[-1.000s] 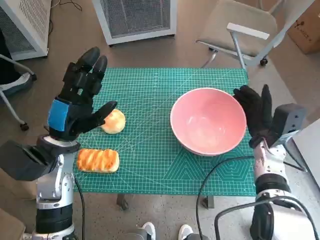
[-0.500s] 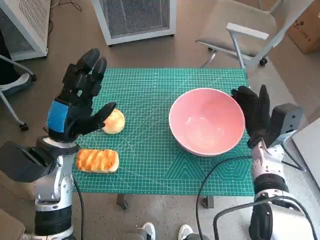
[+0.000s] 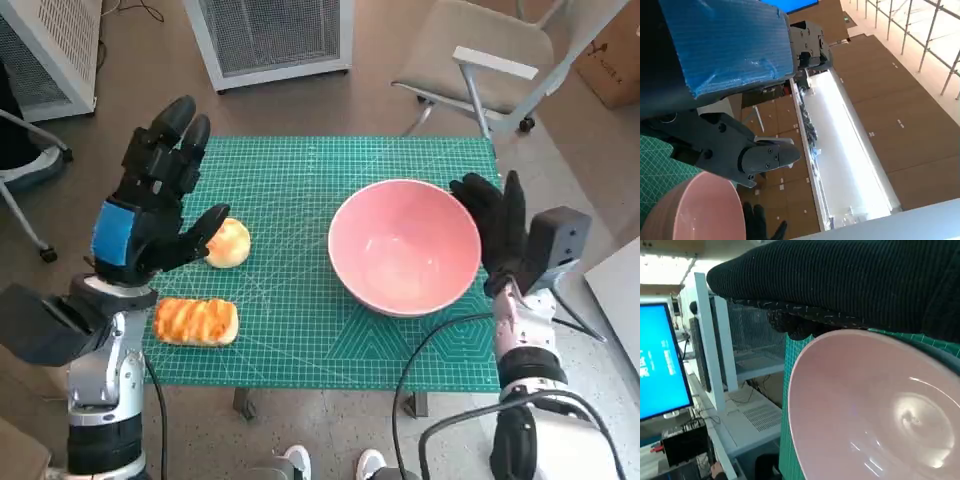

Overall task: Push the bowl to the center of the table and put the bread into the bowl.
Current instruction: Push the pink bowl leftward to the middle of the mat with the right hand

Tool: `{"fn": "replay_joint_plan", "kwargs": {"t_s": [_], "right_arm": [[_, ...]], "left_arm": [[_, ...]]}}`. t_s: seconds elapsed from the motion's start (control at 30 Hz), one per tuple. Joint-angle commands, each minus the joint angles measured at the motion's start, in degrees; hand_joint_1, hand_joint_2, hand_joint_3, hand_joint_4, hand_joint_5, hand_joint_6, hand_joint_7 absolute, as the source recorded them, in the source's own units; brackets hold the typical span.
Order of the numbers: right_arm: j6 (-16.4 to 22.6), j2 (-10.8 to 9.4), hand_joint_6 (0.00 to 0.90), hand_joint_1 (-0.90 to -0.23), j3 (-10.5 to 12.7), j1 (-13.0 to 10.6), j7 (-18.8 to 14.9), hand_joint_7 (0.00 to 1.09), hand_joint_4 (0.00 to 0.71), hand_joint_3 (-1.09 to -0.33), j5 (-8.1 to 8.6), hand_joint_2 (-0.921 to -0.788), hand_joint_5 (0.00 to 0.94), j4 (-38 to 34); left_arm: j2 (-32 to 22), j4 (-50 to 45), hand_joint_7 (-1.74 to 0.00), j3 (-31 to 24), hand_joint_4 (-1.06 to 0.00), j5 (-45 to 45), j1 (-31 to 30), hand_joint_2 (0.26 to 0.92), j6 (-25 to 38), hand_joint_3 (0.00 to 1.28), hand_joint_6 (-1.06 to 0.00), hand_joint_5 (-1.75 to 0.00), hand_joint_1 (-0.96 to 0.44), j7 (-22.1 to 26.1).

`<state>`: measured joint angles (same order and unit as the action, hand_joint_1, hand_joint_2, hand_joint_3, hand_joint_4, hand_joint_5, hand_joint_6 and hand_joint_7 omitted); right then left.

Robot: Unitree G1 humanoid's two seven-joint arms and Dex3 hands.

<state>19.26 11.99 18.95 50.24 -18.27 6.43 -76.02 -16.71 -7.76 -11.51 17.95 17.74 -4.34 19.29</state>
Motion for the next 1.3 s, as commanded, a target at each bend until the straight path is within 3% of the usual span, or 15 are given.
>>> {"fn": "replay_joint_plan", "kwargs": {"t_s": [0.03,1.3], "right_arm": [[-0.4,-1.4,0.349,-0.582,-0.4,0.8,-0.3,0.09,0.259,-0.737,-0.53,-0.921,0.006,-0.4],[-0.2,-5.4,0.339,-0.555,-1.8,3.8,-0.9,0.07,0.261,-0.779,-0.68,-0.921,0.001,-0.4]], "left_arm": [[-0.5,-1.7,-0.37,-0.3,-0.04,-0.6,-0.6,0.698,0.7,0.66,0.00,0.00,-0.23,-0.8],[0.3,-3.9,-0.39,-0.4,-0.03,-0.3,-2.5,0.670,1.3,0.72,0.00,0.00,-0.23,-3.2]]}}
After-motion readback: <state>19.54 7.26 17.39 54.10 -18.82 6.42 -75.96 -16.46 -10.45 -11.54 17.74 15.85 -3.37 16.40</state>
